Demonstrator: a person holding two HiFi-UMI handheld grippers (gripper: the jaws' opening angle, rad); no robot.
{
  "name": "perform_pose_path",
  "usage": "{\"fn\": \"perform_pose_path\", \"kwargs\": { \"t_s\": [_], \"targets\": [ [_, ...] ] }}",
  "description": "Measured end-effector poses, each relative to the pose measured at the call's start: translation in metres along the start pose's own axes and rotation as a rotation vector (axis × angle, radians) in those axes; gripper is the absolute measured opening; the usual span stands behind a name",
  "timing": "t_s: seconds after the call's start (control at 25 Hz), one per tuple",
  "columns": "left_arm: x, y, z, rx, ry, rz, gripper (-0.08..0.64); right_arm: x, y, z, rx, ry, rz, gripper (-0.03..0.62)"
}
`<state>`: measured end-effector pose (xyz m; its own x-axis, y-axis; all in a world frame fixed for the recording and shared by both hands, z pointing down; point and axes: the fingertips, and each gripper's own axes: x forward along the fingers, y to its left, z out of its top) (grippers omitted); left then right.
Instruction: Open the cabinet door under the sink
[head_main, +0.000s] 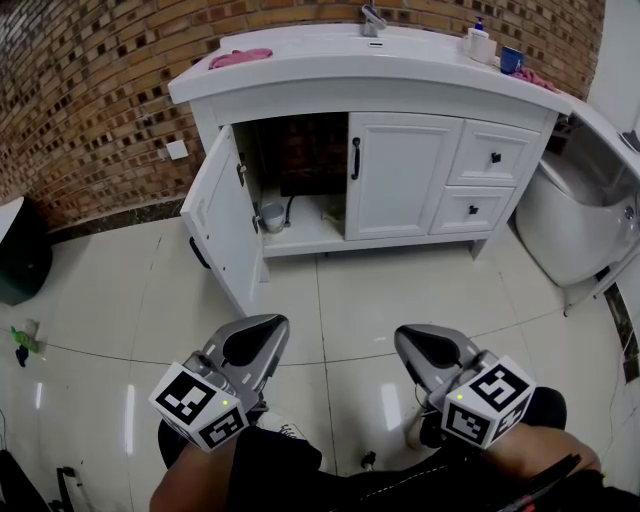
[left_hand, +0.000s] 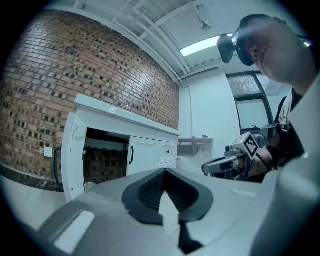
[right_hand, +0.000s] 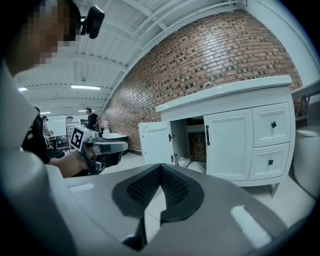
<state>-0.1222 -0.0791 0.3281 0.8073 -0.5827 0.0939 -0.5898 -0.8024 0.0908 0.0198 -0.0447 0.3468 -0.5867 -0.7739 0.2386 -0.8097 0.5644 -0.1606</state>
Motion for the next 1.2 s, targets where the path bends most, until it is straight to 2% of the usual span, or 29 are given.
{"fn": "perform_pose_path", "kwargs": {
  "t_s": [0.4, 1.2],
  "targets": [
    [-0.0008, 0.0070, -0.0008, 0.004, 0.009, 0.039, 0.005, 0.0013, 0.0001, 0.0030, -0.029, 0.001, 0.001, 0.008],
    [-0.0012, 0.0073, -0.0010, -0.001, 0.011, 0.046, 0.005, 0.0023, 0.0035, 0.0020, -0.030, 0.012, 0.013, 0.007]
  ]
}}
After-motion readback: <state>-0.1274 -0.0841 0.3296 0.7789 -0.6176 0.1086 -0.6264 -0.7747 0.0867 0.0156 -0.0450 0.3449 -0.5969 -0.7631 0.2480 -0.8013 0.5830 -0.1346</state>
